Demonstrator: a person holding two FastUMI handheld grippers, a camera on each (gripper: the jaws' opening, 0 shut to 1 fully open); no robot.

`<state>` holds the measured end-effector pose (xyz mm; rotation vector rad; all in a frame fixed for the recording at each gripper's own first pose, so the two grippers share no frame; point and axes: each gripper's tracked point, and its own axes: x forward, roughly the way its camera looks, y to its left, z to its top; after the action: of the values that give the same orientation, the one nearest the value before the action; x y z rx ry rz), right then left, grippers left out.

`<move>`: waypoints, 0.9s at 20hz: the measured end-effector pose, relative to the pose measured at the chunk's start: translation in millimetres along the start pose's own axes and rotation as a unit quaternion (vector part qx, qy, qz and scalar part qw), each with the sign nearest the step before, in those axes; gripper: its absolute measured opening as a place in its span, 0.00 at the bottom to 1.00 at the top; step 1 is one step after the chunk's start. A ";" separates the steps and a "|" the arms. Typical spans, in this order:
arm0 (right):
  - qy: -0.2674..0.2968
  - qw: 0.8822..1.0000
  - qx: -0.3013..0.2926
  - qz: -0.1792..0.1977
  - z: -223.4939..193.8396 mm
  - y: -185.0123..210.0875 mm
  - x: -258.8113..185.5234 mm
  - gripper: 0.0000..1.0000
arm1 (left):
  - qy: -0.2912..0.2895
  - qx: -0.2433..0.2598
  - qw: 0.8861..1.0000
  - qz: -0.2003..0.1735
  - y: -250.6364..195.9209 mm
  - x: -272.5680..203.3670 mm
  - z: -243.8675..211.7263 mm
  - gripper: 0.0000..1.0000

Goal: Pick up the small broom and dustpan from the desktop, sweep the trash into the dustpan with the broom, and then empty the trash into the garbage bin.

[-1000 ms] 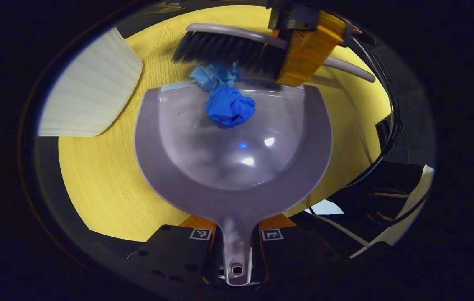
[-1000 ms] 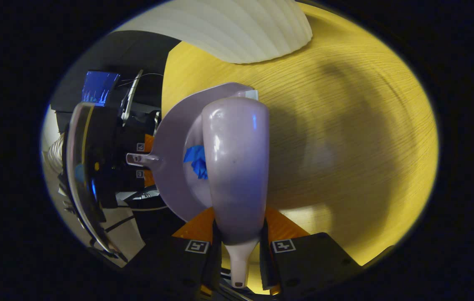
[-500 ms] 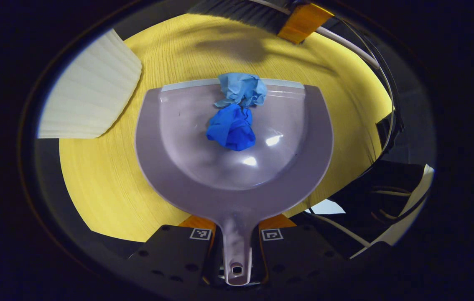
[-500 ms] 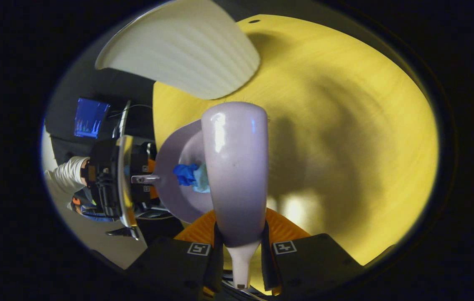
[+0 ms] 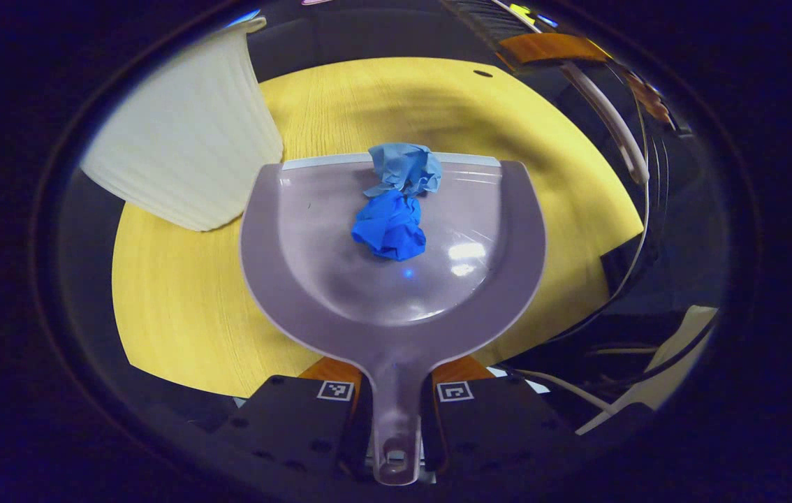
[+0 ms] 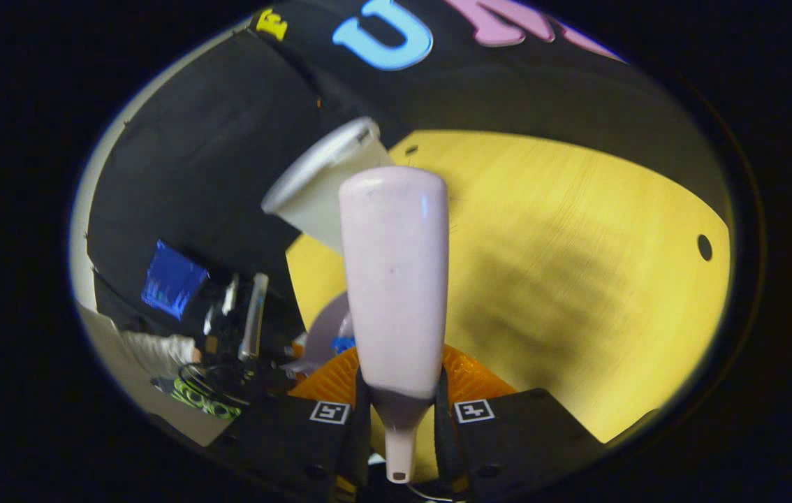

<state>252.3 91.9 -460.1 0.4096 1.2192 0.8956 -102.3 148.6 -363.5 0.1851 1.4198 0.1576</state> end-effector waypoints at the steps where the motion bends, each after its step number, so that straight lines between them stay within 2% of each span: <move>1: -0.043 0.999 0.012 0.014 11.4 7.4 -15.9 0.39 | -0.026 0.001 1.000 0.002 -1.6 -4.3 7.4 0.27; 4: -0.151 0.988 0.025 0.034 21.5 -8.6 -39.2 0.39 | -0.105 -0.003 0.994 0.002 -2.6 -14.0 26.8 0.27; 7: -0.221 0.975 0.009 0.018 22.1 -26.5 -49.2 0.39 | -0.170 -0.024 0.985 -0.004 -3.0 -45.1 56.3 0.27; 9: -0.260 0.965 -0.003 0.009 23.4 -33.3 -54.0 0.39 | -0.202 -0.022 0.979 0.012 4.3 -68.3 70.9 0.27; 13: -0.273 0.962 -0.009 0.001 5.6 -49.5 -43.7 0.39 | -0.229 -0.001 0.970 0.086 71.6 -135.4 102.2 0.27; 16: -0.260 0.966 -0.015 -0.008 1.2 -43.6 -51.5 0.39 | -0.215 0.022 0.960 0.177 142.2 -163.8 116.4 0.27; 18: -0.252 0.968 -0.012 -0.010 -4.0 -45.8 -48.5 0.39 | -0.186 0.035 0.954 0.230 187.1 -177.4 118.3 0.27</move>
<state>262.0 25.8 -463.1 0.5645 0.7416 0.7292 -10.5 288.3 -134.3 0.5764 0.9875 0.4335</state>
